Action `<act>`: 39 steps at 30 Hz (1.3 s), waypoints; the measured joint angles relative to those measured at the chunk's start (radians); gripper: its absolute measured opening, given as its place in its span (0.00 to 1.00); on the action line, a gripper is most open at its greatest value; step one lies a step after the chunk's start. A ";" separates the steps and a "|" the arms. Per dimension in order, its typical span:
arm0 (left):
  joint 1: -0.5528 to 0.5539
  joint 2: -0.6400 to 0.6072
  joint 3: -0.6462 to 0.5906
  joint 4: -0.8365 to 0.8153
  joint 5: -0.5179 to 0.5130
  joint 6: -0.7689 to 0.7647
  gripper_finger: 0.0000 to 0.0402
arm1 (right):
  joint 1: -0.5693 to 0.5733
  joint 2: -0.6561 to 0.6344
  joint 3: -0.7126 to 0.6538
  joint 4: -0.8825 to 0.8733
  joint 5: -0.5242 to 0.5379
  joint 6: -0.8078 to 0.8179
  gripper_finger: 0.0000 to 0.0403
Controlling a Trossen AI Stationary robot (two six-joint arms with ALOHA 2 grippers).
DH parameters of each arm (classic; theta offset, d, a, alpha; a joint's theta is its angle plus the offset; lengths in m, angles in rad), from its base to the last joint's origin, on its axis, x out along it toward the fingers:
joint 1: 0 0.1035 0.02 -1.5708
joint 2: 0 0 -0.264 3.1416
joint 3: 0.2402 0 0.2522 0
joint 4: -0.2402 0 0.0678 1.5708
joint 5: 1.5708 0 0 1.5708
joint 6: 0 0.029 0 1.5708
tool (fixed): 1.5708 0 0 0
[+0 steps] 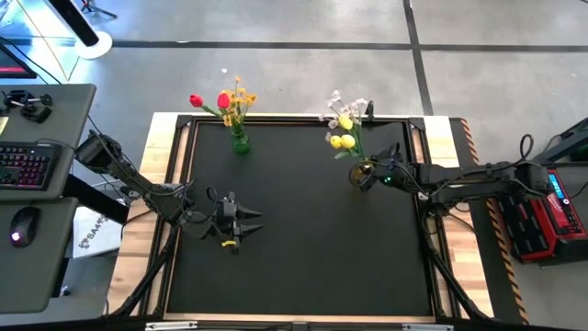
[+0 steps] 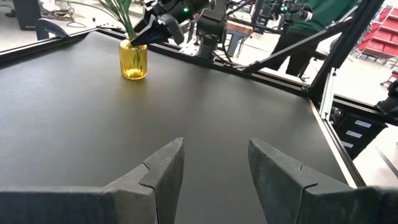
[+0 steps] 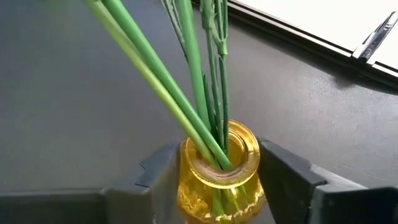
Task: Sort flowers into vase by color
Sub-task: Adjust the yellow vase, then return to Home Position
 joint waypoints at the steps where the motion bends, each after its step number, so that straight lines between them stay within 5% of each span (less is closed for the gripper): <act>1: 0.000 0.000 0.000 0.000 0.000 0.000 0.42 | 0.000 0.000 0.000 -0.002 -0.002 0.000 0.50; 10: 0.000 0.000 0.000 0.000 0.000 0.000 0.42 | 0.000 0.001 0.000 -0.010 -0.010 -0.047 0.69; 31: 0.000 0.000 0.000 -0.002 0.009 -0.001 0.42 | 0.000 0.003 0.192 -0.343 -0.027 -0.061 0.70; 39: 0.000 0.000 0.000 -0.002 0.009 -0.001 0.42 | 0.056 -0.002 0.308 -0.640 -0.026 0.032 0.70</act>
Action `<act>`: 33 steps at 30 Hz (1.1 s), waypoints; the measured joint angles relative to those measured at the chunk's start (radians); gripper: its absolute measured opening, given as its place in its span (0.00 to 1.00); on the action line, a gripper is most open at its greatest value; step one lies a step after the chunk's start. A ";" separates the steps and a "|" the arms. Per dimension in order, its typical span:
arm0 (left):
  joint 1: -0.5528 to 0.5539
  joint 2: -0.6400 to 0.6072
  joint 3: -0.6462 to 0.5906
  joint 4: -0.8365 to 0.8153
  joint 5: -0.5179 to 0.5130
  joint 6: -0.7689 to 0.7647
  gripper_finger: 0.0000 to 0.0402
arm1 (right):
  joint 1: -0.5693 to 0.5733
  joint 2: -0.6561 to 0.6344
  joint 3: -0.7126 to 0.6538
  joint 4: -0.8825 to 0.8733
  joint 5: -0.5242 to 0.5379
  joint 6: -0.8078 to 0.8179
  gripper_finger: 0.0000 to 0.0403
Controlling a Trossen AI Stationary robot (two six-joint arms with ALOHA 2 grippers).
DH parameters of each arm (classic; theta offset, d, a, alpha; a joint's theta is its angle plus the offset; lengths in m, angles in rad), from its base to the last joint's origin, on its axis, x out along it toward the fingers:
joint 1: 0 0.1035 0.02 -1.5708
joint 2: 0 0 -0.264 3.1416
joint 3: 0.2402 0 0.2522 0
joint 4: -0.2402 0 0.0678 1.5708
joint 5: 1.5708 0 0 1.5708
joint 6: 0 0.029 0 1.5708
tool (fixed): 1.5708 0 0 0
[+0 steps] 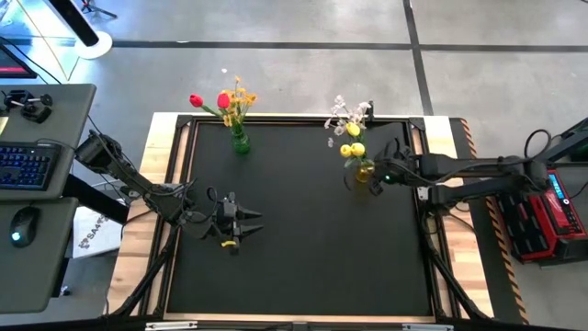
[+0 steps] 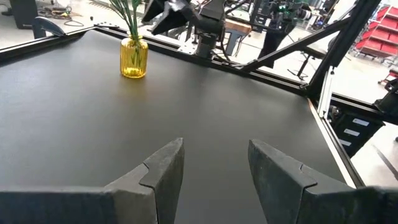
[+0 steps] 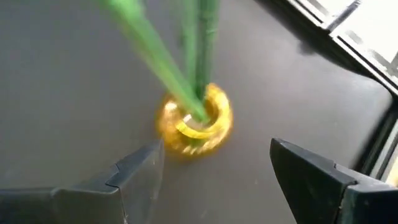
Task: Sort flowers into vase by color
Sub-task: Return to Home Position
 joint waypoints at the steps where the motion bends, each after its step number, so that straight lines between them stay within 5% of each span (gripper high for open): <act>1: 0.000 0.000 0.000 -0.001 0.000 0.000 0.42 | 0.026 -0.008 0.008 -0.018 -0.005 0.008 0.70; 9: -0.015 0.000 0.000 -0.001 -0.004 0.000 0.42 | 0.345 -0.178 -0.011 0.087 -0.057 0.100 0.70; 17: -0.020 0.000 0.000 -0.001 -0.029 0.001 0.42 | 0.603 -0.295 -0.293 0.846 -0.128 -0.164 0.63; 21: -0.014 0.000 0.000 0.000 -0.037 0.014 0.42 | 0.542 -0.371 -0.443 1.109 -0.192 -0.294 0.43; 28: 0.029 0.000 0.000 0.000 -0.040 0.050 0.42 | 0.218 -0.557 -0.551 1.144 -0.410 -0.359 0.05; 33: 0.055 -0.023 -0.009 -0.011 -0.075 0.058 0.42 | -0.006 -0.629 -0.582 1.130 -0.653 -0.364 0.04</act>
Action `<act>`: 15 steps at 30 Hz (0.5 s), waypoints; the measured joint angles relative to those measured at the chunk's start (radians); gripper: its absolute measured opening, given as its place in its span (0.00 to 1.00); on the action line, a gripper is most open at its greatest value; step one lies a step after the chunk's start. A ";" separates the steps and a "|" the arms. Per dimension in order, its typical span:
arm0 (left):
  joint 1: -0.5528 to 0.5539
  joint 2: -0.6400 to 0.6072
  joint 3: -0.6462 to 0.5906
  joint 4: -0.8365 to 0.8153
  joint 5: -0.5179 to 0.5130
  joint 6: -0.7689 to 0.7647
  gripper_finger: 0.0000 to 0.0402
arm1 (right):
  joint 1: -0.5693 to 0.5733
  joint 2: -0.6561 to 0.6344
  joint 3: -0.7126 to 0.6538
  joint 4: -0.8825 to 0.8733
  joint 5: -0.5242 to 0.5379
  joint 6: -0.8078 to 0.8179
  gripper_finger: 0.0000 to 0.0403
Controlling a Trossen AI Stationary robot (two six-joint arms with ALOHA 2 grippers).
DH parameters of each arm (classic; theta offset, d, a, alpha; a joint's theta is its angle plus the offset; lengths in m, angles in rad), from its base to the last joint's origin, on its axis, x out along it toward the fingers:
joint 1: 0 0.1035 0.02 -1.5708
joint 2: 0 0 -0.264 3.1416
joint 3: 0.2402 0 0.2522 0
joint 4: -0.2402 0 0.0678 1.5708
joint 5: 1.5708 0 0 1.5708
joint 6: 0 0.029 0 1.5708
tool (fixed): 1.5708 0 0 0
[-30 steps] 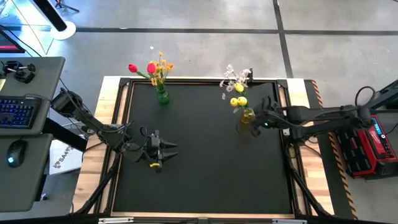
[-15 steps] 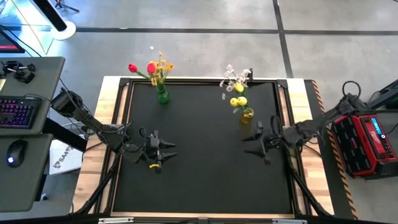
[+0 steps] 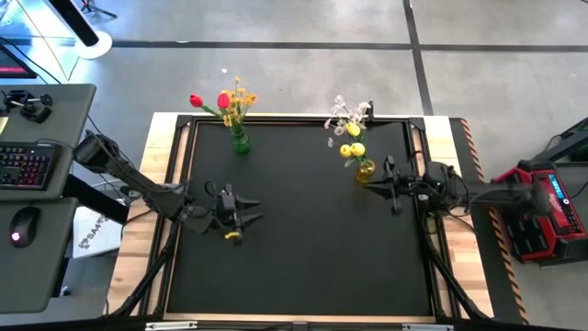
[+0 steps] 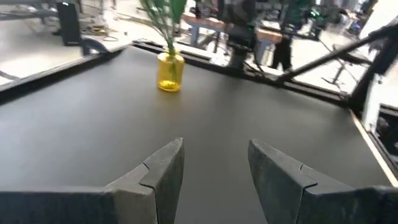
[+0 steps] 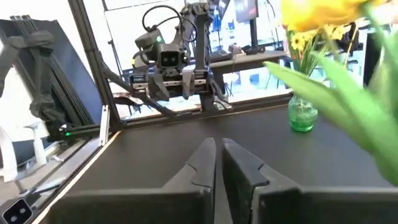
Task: Sort flowers into vase by color
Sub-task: Return to Home Position
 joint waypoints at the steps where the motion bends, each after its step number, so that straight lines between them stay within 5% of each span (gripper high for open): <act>1: 0.002 -0.020 -0.002 -0.014 -0.011 -0.002 0.42 | -0.032 -0.016 -0.008 -0.001 -0.042 0.006 0.04; 7: 0.027 -0.289 -0.086 -0.123 -0.012 0.045 0.42 | -0.126 -0.117 -0.069 -0.014 -0.182 0.063 0.01; 15: 0.093 -0.773 -0.247 -0.236 0.073 0.162 0.42 | -0.103 -0.229 -0.082 -0.054 -0.189 0.081 0.01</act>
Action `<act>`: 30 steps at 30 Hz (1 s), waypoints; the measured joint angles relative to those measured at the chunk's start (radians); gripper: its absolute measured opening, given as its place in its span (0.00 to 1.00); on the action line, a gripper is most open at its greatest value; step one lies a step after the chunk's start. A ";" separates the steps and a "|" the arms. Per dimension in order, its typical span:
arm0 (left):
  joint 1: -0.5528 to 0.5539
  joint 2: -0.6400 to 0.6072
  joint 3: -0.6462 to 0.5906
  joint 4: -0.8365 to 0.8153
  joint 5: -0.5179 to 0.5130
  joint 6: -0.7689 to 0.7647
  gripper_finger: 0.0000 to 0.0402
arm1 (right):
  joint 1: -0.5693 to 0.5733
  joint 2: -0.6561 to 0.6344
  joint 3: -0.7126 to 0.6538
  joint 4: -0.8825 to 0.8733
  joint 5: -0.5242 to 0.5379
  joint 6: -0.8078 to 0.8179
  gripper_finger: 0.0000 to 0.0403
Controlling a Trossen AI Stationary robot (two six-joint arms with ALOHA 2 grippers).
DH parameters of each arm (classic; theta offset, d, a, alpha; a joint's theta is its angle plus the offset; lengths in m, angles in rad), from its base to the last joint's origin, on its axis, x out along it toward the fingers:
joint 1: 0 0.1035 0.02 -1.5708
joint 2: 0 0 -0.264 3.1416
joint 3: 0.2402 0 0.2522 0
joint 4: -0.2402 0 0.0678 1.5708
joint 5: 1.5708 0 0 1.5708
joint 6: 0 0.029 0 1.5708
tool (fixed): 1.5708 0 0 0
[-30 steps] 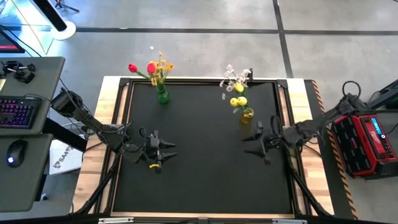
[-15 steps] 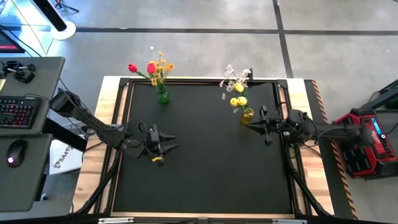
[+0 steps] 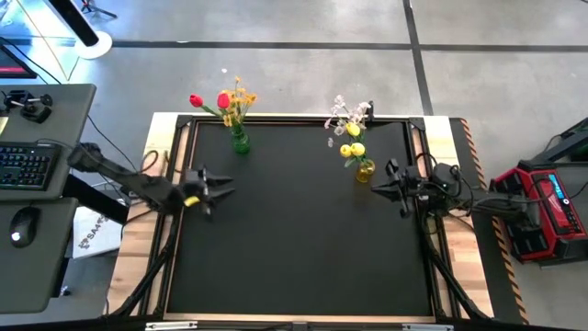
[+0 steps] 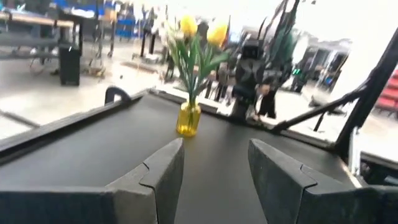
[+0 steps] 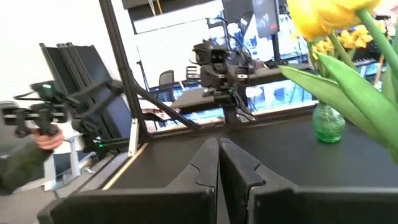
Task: Sort flowers into vase by color
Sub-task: Return to Home Position
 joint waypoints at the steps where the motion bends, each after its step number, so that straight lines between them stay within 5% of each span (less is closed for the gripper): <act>1: 0.005 -0.055 -0.010 -0.018 0.011 0.016 0.42 | 0.004 -0.007 0.000 -0.001 0.000 0.006 0.00; 9: 0.047 -0.422 -0.047 -0.280 0.046 0.069 0.41 | 0.034 -0.019 0.000 -0.026 0.000 0.012 0.00; 16: 0.171 -0.418 -0.084 -0.352 0.054 0.026 0.30 | 0.035 -0.022 0.000 -0.042 0.005 0.024 0.00; 20: 0.294 -0.395 -0.130 -0.204 0.290 0.076 0.18 | 0.035 -0.022 0.000 -0.042 0.003 0.024 0.00; 26: 0.482 -0.372 -0.130 -0.225 0.580 0.131 0.02 | 0.035 -0.022 0.000 -0.045 0.011 -0.002 0.00; 30: 0.564 -0.372 -0.130 -0.228 0.824 0.148 0.01 | 0.035 -0.022 0.000 -0.051 0.011 -0.003 0.00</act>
